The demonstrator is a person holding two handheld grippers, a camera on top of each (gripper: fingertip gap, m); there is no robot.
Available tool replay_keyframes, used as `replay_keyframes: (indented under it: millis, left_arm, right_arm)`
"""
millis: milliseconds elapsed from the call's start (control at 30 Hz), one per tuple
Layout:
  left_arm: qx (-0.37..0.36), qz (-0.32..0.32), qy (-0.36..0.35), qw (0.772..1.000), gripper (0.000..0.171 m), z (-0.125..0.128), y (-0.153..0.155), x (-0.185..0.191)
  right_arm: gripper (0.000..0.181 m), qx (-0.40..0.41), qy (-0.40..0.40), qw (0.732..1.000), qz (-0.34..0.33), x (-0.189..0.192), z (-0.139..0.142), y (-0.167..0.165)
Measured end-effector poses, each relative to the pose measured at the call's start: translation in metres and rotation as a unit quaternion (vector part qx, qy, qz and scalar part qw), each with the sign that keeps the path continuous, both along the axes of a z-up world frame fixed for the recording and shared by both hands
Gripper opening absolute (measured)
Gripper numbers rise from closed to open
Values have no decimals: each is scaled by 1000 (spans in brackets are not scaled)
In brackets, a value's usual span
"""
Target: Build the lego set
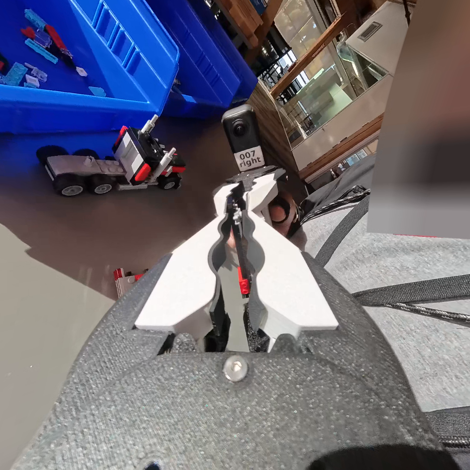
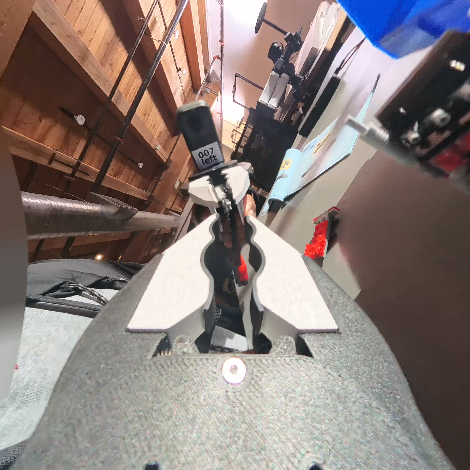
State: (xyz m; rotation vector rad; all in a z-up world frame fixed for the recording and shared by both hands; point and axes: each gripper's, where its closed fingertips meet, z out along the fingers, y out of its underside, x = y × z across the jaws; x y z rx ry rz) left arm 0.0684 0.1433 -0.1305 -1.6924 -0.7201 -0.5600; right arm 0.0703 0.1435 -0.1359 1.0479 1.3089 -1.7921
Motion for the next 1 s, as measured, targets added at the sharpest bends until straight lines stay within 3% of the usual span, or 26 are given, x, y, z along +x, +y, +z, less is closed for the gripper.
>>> replay_keyframes:
  millis: [400,1000]
  left_arm:
    - [11,-33,76,996,10,11,1,19]
    - [4,-7,85,996,10,11,-2,23]
  right_arm:
    - [10,-21,97,995,18,12,20,-7]
    - [10,-16,110,994,15,19,21,-10]
